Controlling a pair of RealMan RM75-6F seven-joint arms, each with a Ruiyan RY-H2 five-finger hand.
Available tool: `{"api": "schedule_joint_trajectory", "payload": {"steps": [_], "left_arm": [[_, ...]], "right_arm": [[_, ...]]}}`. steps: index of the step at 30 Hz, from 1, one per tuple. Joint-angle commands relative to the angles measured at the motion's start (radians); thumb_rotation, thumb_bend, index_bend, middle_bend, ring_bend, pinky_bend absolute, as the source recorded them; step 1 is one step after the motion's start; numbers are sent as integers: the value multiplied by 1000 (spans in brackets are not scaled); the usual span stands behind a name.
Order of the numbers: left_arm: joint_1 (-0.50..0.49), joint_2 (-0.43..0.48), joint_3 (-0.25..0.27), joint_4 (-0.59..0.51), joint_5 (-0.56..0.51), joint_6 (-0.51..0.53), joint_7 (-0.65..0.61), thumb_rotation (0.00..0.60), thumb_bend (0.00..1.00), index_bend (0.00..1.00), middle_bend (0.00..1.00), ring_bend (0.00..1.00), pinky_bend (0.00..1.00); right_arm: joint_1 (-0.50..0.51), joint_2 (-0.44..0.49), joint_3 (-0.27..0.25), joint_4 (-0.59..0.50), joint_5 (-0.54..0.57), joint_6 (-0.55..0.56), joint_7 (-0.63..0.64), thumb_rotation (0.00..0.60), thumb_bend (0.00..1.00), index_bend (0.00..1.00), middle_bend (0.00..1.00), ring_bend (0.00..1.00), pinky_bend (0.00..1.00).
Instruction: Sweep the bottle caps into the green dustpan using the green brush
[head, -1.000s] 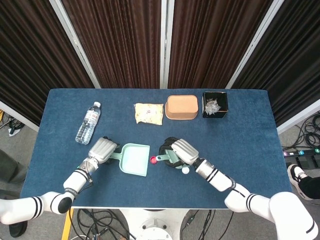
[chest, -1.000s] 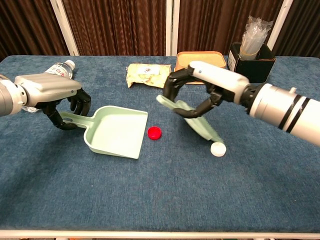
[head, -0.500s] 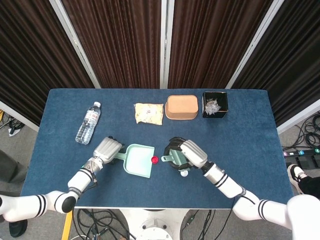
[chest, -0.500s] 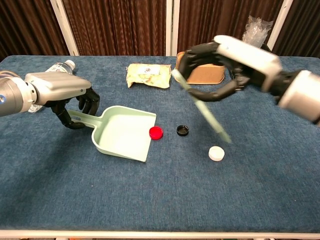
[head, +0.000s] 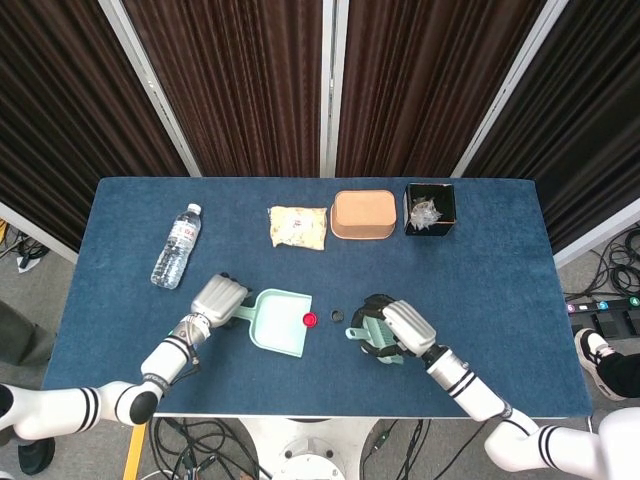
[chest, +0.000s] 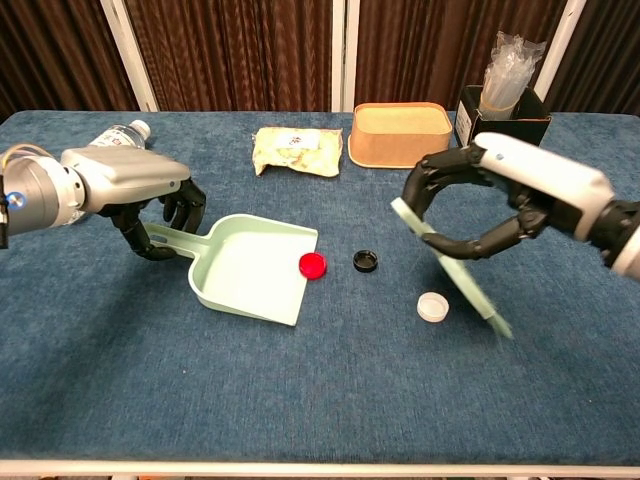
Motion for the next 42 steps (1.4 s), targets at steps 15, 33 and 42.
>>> {"api": "schedule_joint_trajectory", "payload": {"steps": [15,33,42], "left_arm": [[-55,-31,0,-1,-78,10,65,600,383,525,526,405,292],[-115,-72,-15,-8,-156,13,92,600,383,525,527,418,292],[-145,-71,-20,-7,-200,-22,71,600,383,525,527,418,292]], "right_arm": [[50,-219,99,163,27,-32,21,600,642,758,692,336,215],[84,-393,169,280,47,8,70,600,675,757,692,337,215],[92,-452,195,327,58,31,82,600,675,757,692,338,215]]}}
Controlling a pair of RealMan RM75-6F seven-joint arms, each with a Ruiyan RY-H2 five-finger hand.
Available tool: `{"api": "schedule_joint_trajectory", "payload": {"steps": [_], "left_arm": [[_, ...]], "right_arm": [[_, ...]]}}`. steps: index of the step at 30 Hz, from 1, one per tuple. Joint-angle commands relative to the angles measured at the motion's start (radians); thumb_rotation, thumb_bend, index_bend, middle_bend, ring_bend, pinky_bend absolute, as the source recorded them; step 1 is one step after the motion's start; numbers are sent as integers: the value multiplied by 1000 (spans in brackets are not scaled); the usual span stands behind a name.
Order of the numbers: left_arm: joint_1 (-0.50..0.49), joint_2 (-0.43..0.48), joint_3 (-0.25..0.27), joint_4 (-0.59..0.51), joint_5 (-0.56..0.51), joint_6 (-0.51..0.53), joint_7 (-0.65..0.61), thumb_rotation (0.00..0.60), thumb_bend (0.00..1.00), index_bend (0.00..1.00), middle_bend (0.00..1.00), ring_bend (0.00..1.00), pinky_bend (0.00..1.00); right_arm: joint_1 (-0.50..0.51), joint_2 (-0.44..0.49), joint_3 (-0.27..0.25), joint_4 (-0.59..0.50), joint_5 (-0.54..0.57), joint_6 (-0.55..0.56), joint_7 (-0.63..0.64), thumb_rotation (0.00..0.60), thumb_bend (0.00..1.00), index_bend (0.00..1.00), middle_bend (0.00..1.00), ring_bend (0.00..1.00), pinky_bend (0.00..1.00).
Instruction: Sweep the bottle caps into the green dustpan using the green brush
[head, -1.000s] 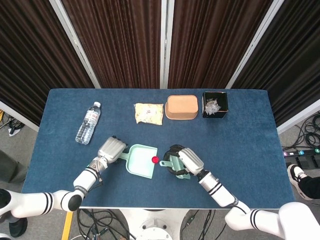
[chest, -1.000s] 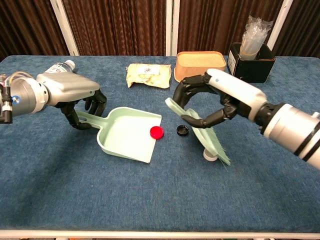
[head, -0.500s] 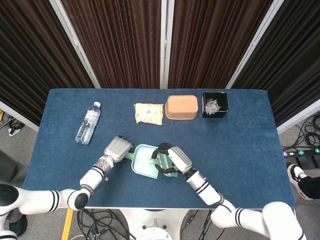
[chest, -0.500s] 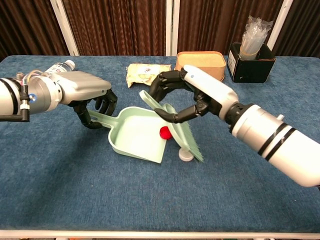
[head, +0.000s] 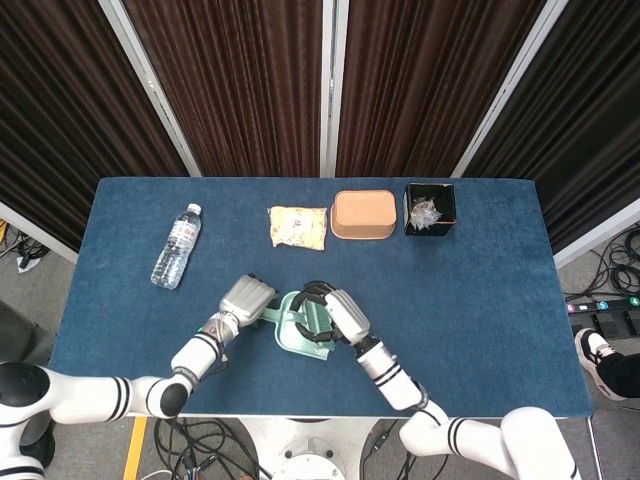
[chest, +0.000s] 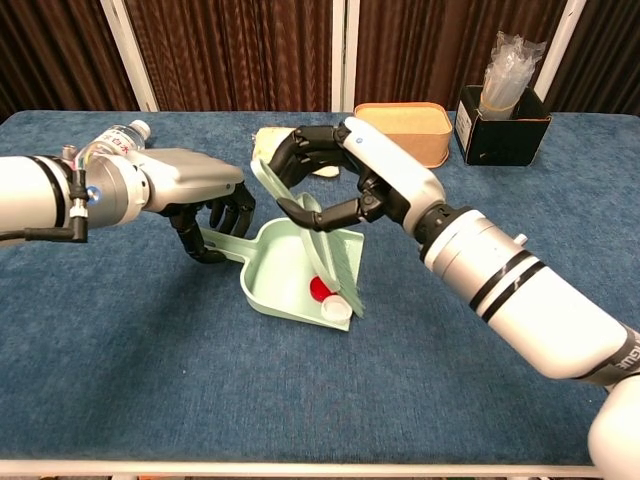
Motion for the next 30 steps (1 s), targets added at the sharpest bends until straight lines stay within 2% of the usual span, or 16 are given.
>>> {"api": "schedule_joint_trajectory", "payload": {"steps": [1,8,11,13,17,22,26,30], "left_arm": [[-8,1,0,4,-10,-7,-6,600,383,525,527,418,293],[-21,-4,4,6,-29,-4,-18,600,381,523,525,418,293],[-20,-5,8,4,-29,9,-21,600,382,511,513,418,292],[-20,-2,12,1,-27,12,-24,600,383,467,485,415,291],[-20,10,14,-9,-23,10,-36,600,380,351,418,386,289],[-11,28,14,-21,-3,27,-58,600,373,256,362,342,288],[14,61,13,-45,33,57,-95,600,368,215,342,324,288],[75,109,8,-67,100,122,-177,600,366,204,322,291,279]], "right_arm": [[2,-17,8,13,1,13,8,600,675,757,692,338,215],[3,-46,22,29,-3,52,28,600,674,754,692,337,214],[-9,-21,21,6,-11,79,43,600,674,753,692,337,214],[-17,11,18,-15,-23,100,38,600,674,753,692,336,213],[-41,117,6,-94,-37,121,3,600,674,752,692,336,213],[-72,294,-29,-220,-44,96,-89,600,674,751,692,332,203],[-77,438,-68,-301,-38,17,-181,600,672,749,692,327,187],[-57,573,-110,-367,-19,-116,-300,600,647,726,688,296,171]]}}
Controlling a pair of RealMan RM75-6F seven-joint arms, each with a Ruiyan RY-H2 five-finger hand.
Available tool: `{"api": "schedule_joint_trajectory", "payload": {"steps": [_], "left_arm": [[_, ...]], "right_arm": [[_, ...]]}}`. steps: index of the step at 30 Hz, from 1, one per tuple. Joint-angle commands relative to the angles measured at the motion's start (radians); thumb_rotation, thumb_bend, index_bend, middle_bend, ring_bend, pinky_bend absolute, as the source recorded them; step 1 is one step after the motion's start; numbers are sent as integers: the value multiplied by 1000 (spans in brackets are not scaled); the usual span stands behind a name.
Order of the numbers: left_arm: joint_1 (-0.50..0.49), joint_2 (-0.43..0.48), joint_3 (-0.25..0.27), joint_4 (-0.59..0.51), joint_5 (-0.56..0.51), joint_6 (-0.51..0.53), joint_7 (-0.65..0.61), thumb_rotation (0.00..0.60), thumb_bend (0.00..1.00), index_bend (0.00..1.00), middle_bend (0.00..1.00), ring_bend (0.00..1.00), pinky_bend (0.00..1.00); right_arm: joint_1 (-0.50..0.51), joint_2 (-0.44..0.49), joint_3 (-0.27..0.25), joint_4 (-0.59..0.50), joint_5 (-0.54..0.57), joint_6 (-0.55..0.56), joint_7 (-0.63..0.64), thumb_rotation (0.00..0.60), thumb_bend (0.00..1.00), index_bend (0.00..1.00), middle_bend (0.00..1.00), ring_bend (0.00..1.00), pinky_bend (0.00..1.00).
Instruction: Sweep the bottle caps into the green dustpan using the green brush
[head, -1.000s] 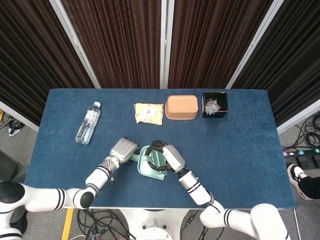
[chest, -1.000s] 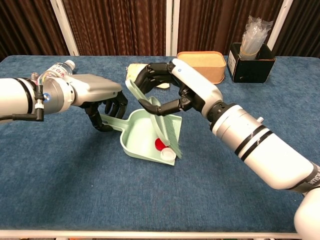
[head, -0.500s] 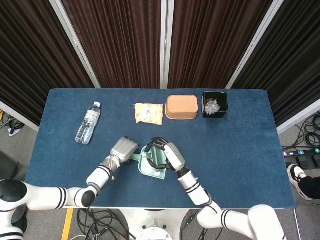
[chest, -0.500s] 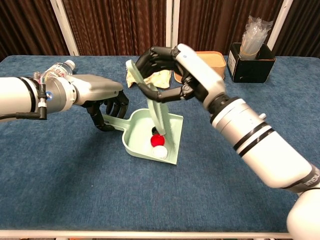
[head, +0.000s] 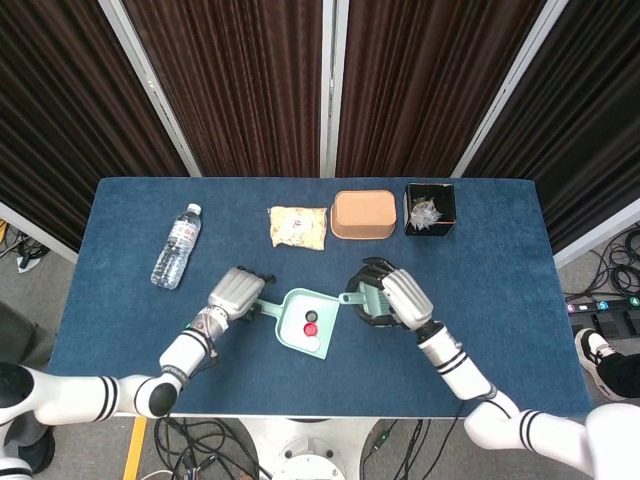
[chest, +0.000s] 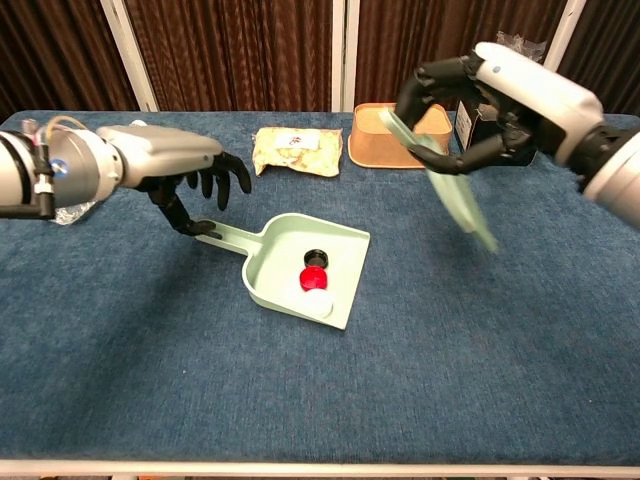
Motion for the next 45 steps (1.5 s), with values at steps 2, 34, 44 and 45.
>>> {"api": "schedule_joint_trajectory", "payload": {"steps": [2,34,44,45], "left_arm": [[74,59,-1,-22,82,72,-96,600,365,203,321,269,266],[620,298,86,148,416,519,-525,600,256,206,312,258,210],[815,334,145,91,484,689,-527,600,256,206,262,178,128],[828,340,150,76,488,691,-519,600,256,206,262,177,126]], "right_arm": [[24,156,-61,-93,25,-179,-183,600,630,703,672,271,155],[-304,420,-122,-246,107,155,-433,600,299,36,215,0,14],[-516,478,-144,-253,110,385,-350,600,299,14,157,0,14],[-526,480,-145,-250,105,393,-348,600,299,13,156,0,10]]}}
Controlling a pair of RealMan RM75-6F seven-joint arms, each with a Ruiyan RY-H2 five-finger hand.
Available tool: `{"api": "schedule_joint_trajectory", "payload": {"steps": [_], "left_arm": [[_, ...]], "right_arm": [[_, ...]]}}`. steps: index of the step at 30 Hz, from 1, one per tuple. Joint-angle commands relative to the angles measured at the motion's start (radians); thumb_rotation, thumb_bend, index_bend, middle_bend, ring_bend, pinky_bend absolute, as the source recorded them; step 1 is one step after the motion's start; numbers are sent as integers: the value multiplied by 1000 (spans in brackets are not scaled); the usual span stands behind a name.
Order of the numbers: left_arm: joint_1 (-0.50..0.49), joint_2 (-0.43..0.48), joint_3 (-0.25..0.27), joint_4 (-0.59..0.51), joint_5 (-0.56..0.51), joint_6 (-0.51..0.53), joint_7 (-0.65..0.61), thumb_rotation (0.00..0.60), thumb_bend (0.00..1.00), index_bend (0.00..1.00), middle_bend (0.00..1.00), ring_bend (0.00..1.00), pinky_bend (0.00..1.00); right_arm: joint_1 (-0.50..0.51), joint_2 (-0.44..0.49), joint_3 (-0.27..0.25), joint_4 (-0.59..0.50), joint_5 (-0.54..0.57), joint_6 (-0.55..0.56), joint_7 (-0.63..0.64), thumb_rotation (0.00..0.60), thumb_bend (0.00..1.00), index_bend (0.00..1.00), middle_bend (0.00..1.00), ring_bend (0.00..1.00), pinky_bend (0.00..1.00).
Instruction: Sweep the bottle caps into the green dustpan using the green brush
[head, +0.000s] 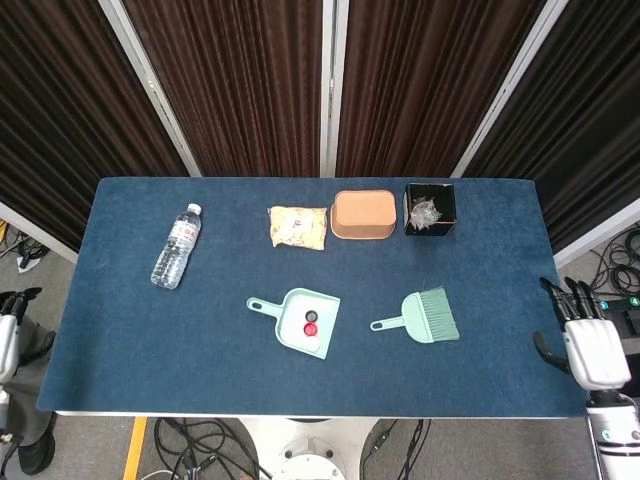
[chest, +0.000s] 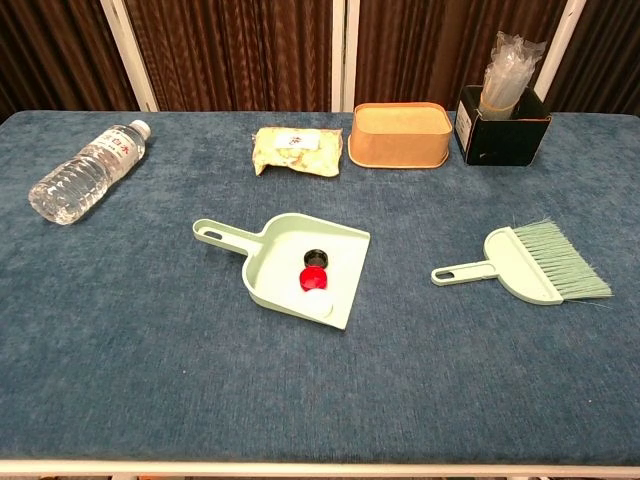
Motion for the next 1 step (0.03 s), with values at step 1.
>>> {"api": "schedule_joint_trajectory", "payload": {"steps": [1], "left_arm": [[43,21,24,-44,23,18,21,600,256,206,262,177,123]], "right_arm": [[-40,16,-10,3,-15,29,22,600,299,11,153,0,6]]}}
